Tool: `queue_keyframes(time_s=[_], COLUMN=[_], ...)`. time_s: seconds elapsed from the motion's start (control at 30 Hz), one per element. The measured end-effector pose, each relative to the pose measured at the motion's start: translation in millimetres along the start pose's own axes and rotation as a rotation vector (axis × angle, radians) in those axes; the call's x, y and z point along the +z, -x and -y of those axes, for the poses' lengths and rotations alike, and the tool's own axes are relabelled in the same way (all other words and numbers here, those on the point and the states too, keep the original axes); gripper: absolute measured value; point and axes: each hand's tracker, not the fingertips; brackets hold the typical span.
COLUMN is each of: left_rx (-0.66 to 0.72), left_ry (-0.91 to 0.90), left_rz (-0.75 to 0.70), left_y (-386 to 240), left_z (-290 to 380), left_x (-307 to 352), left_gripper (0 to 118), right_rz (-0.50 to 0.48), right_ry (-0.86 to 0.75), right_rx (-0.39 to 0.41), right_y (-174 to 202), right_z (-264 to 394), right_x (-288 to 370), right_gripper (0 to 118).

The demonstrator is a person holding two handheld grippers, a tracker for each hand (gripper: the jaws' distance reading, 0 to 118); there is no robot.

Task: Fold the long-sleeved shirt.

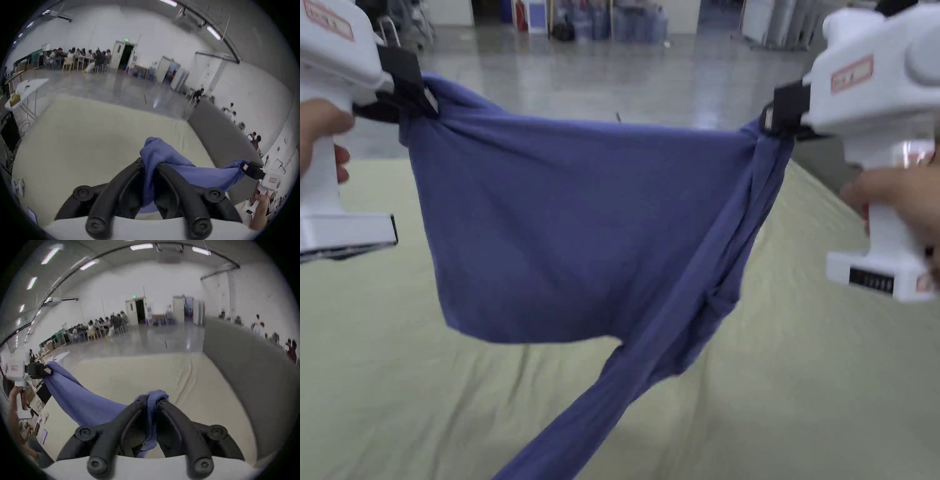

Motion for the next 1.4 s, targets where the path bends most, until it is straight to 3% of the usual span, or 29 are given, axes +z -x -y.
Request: queue_keyframes(time_s=[0.17, 0.33, 0.47, 0.57, 0.83, 1.03, 1.13, 1.23, 1.3, 1.4], left_rx=[0.052, 0.114, 0.142, 0.24, 0.151, 0.127, 0.131, 0.098, 0.11, 0.164], left_ry=[-0.159, -0.213, -0.219, -0.259, -0.245, -0.225, -0.121, -0.082, -0.054, 0.142], left_rz=[-0.055, -0.018, -0.052, 0.012, 0.003, 0.017, -0.005, -0.038, -0.025, -0.079], left_y=[3, 6, 3, 9, -9, 5, 15, 30, 47, 79], left_z=[-105, -174, -215, -236, -260, -236, -190, -123, -77, 14], left_x=[38, 42, 36, 35, 16, -14, -47, -75, -95, -126], left_gripper=[6, 6, 6, 6, 6, 6, 6, 6, 6, 6], right_rz=[0.05, 0.043, 0.103, 0.099, 0.115, 0.129, 0.084, 0.105, 0.075, 0.009], right_ry=[-0.064, -0.103, -0.131, -0.16, -0.215, -0.162, -0.087, 0.053, 0.129, 0.213], right_rx=[0.031, -0.014, -0.081, -0.11, -0.127, -0.074, -0.061, -0.023, -0.052, -0.17], right_y=[9, 12, 7, 1, -12, -23, -31, -37, -44, -54], right_z=[-134, -216, -261, -282, -309, -271, -223, -136, -78, 25], right_x=[9, -2, -13, -19, -32, -62, -92, -132, -156, -176], right_gripper=[11, 11, 11, 11, 11, 11, 11, 11, 11, 11])
